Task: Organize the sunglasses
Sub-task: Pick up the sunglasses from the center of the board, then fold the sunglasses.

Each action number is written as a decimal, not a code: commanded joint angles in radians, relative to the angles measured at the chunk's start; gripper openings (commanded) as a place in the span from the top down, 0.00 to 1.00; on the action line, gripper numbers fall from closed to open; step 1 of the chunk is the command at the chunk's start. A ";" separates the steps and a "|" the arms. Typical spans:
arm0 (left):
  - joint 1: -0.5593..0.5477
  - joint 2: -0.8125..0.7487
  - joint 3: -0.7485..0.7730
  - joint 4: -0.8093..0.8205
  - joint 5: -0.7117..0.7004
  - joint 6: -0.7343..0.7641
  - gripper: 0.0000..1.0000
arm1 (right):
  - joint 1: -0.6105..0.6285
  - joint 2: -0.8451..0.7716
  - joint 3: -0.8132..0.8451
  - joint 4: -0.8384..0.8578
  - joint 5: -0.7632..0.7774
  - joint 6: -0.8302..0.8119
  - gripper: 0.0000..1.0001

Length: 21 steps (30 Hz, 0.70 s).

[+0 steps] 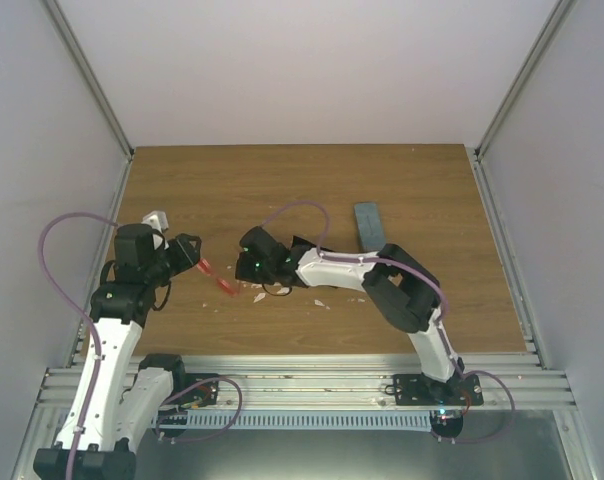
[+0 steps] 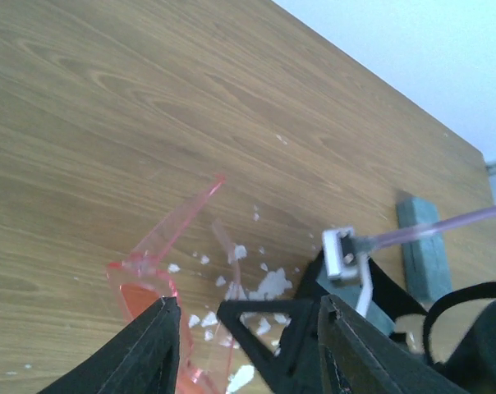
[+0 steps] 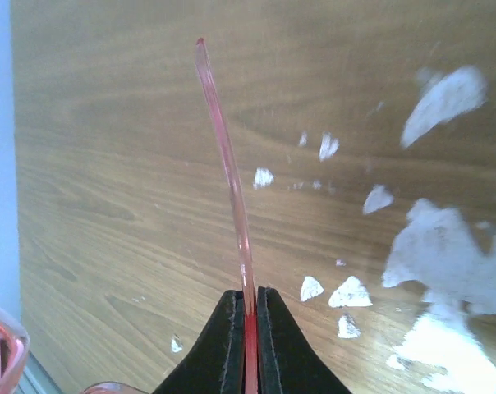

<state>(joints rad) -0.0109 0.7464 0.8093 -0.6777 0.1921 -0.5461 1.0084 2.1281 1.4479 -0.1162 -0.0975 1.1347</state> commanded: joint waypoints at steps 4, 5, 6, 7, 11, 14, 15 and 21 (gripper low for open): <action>0.006 -0.028 -0.019 0.041 0.217 -0.012 0.50 | -0.034 -0.208 -0.064 -0.089 0.282 0.001 0.99; 0.005 -0.030 -0.039 0.070 0.252 -0.014 0.47 | -0.034 -0.227 -0.064 -0.112 0.330 0.003 0.99; 0.005 -0.032 -0.061 0.099 0.289 -0.021 0.43 | -0.034 -0.244 -0.061 -0.136 0.369 0.001 1.00; 0.003 -0.033 -0.093 0.132 0.322 -0.035 0.41 | -0.035 -0.260 -0.059 -0.157 0.403 0.000 1.00; -0.020 -0.026 -0.173 0.311 0.438 -0.123 0.33 | -0.023 -0.305 -0.051 -0.218 0.529 -0.004 1.00; -0.079 0.009 -0.185 0.400 0.418 -0.161 0.31 | -0.008 -0.315 -0.038 -0.260 0.588 -0.004 0.99; -0.102 0.028 -0.181 0.413 0.399 -0.167 0.31 | -0.003 -0.316 -0.033 -0.273 0.603 -0.003 1.00; -0.272 0.165 -0.136 0.434 0.207 -0.196 0.38 | 0.014 -0.322 -0.019 -0.319 0.657 -0.006 1.00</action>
<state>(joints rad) -0.2054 0.8501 0.6392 -0.3439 0.5106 -0.7036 1.0065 1.8301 1.4014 -0.3843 0.4473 1.1309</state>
